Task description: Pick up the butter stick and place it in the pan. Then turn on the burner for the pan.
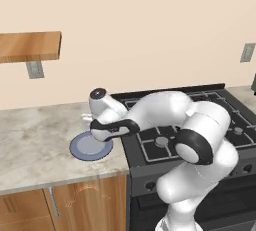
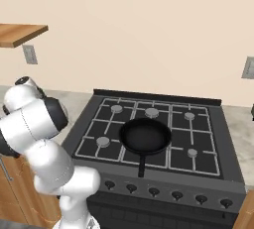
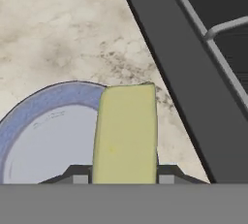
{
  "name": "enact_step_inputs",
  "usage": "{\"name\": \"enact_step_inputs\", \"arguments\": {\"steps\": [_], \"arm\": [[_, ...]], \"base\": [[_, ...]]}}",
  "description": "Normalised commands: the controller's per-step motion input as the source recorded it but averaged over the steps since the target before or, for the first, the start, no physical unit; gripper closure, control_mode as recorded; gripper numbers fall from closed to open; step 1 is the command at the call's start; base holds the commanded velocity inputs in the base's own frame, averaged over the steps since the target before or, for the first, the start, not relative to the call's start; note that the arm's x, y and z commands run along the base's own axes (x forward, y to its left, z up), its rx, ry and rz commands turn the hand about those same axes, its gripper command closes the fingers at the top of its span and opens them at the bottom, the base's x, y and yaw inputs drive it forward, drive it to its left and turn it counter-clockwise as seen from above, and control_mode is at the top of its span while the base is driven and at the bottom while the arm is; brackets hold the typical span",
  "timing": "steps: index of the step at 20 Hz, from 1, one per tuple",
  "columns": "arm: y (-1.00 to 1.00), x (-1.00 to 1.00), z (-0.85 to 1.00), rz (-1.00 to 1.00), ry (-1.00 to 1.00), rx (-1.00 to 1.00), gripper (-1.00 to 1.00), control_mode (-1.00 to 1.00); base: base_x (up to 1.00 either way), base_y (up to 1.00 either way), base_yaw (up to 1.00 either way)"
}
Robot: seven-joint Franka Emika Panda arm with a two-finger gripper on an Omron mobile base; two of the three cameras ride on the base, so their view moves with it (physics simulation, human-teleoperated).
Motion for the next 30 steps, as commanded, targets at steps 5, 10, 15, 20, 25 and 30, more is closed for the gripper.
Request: {"name": "enact_step_inputs", "arguments": {"steps": [5, 10, 15, 20, 25, 30], "arm": [[-0.79, -0.26, 0.69, -0.06, -0.08, 0.02, 1.0, -1.0], [-0.95, -0.42, 0.46, -0.14, -0.03, 0.09, 1.0, -1.0], [-0.96, -0.27, 0.55, -0.13, -0.01, 0.1, 1.0, -1.0], [-0.99, -0.22, 0.4, -0.12, 0.0, 0.11, 1.0, -1.0], [-0.98, -0.03, 0.23, -0.14, 0.02, 0.13, 1.0, -1.0], [-0.98, 0.0, 0.04, -0.13, 0.08, 0.14, 1.0, -1.0]], "base": [[0.0, 0.0, 0.0], [0.0, 0.0, 0.0], [0.0, 0.0, 0.0], [0.0, 0.0, 0.0], [0.0, 0.0, 0.0], [0.0, 0.0, 0.0]]}}
